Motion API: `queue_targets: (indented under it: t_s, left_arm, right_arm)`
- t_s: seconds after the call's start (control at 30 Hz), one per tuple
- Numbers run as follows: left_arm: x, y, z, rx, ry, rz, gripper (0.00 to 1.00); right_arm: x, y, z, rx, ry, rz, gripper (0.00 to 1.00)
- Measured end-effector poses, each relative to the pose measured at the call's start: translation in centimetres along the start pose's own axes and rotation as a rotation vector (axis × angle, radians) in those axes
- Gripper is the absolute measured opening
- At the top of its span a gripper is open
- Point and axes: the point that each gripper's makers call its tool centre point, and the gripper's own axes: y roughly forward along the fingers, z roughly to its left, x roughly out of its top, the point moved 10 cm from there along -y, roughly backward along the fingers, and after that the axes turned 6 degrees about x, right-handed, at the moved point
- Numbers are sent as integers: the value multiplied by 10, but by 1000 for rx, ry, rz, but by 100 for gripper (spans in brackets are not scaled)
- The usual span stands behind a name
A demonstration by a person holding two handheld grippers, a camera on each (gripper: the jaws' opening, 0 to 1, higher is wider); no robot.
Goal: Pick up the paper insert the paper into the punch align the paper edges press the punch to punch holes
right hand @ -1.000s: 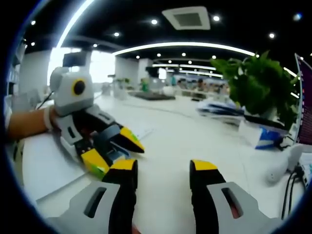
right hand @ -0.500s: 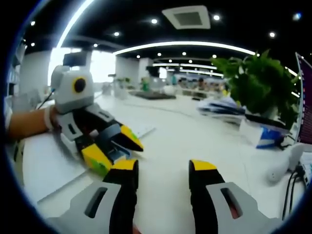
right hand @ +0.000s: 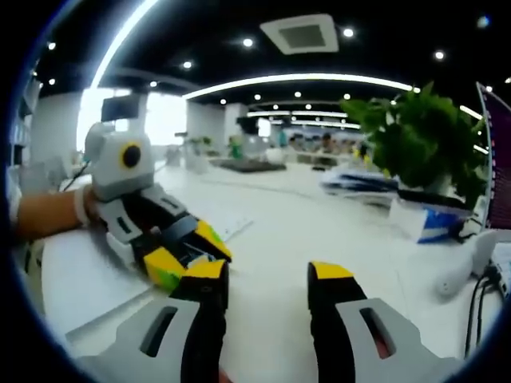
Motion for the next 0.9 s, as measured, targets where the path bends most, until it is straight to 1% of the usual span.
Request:
queue_targets:
  t_s: [0.03, 0.1, 0.2, 0.23, 0.3, 0.33, 0.4, 0.43, 0.5, 0.57, 0.6, 0.67, 0.7, 0.8, 0.83, 0.9]
  left_arm:
    - [0, 0, 0, 0, 0, 0, 27]
    - [0, 0, 0, 0, -2, 0, 26]
    - [0, 0, 1, -1, -2, 0, 26]
    - [0, 1, 1, -1, -2, 0, 26]
    - [0, 0, 1, -1, -2, 0, 26]
    - [0, 1, 1, -1, -1, 0, 26]
    - [0, 1, 1, -1, -2, 0, 26]
    - [0, 1, 1, 0, -1, 0, 26]
    - [0, 1, 0, 0, -1, -1, 26]
    - [0, 1, 0, 0, -1, -1, 26]
    - [0, 1, 0, 0, 0, -1, 26]
    - [0, 1, 0, 0, 0, 0, 26]
    - [0, 1, 0, 0, -1, 0, 26]
    - [0, 1, -1, 2, -1, 1, 26]
    - [0, 1, -1, 2, -1, 1, 26]
    - [-1, 1, -1, 2, -1, 3, 26]
  right_arm:
    - [0, -1, 0, 2, 2, 1, 39]
    - [7, -4, 5, 11, 10, -9, 38]
    - [27, -7, 15, 28, -20, -62, 31]
    - [31, -7, 17, 34, -26, -72, 29]
    - [44, -2, 26, 85, -78, -121, 20]
    - [47, 1, 30, 100, -90, -141, 16]
    - [46, 7, 35, 100, -88, -142, 13]
    - [46, 8, 36, 101, -89, -143, 9]
    - [46, 14, 44, 117, -112, -146, 5]
    - [47, 17, 48, 123, -117, -155, 5]
    - [47, 18, 50, 124, -106, -159, 5]
    - [46, 22, 54, 118, -31, -144, 5]
    - [45, 23, 53, 111, -31, -140, 5]
    - [38, 26, 54, 97, -54, -104, 4]
    - [37, 26, 54, 98, -55, -101, 4]
    - [36, 25, 54, 86, -101, -105, 4]
